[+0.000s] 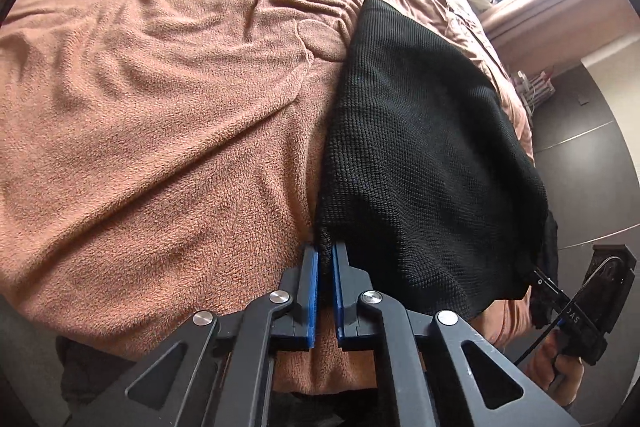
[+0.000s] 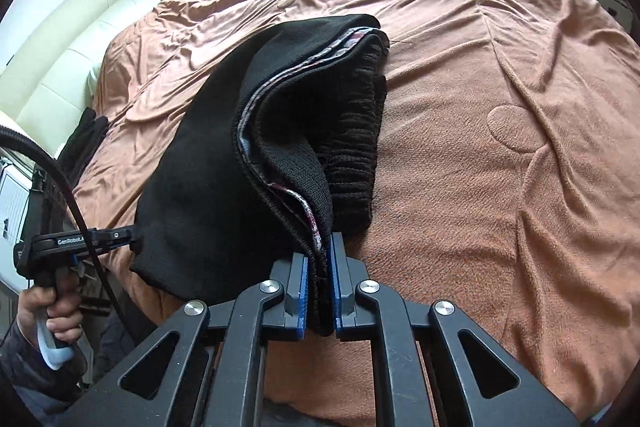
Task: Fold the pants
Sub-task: 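Press the folded shorts flat with the left gripper while the right gripper opens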
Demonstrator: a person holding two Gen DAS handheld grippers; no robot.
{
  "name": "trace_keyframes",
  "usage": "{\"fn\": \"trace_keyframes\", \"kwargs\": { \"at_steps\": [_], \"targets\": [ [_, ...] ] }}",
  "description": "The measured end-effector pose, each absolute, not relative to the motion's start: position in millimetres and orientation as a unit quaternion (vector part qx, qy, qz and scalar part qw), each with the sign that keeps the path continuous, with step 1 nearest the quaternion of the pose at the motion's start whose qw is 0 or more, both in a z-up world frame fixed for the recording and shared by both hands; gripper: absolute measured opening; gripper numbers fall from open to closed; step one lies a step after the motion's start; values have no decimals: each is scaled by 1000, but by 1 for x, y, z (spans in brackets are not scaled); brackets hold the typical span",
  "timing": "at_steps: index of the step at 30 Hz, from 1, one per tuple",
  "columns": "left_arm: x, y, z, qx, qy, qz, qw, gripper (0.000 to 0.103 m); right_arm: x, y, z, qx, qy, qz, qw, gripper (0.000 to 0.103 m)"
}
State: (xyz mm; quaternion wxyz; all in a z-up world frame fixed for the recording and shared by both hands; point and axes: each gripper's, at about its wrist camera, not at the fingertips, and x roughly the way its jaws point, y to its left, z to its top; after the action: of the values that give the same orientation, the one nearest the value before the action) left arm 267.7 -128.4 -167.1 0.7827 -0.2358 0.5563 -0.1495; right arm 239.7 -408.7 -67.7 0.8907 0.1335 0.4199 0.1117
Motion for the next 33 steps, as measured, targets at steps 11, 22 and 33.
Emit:
{"fn": "trace_keyframes", "kwargs": {
  "at_steps": [11, 22, 33],
  "targets": [
    [265, -115, -153, -218, 551, -154, 791, 6, 211, -438, -93, 287, 426, 130, 848, 6],
    [270, -110, -148, -196, 565, -137, 789, 19, 214, -458, -94, 275, 446, 100, 846, 26],
    [295, -120, -139, -190, 552, -133, 801, 25, 221, -458, -70, 272, 401, 108, 868, 51]
  ]
}}
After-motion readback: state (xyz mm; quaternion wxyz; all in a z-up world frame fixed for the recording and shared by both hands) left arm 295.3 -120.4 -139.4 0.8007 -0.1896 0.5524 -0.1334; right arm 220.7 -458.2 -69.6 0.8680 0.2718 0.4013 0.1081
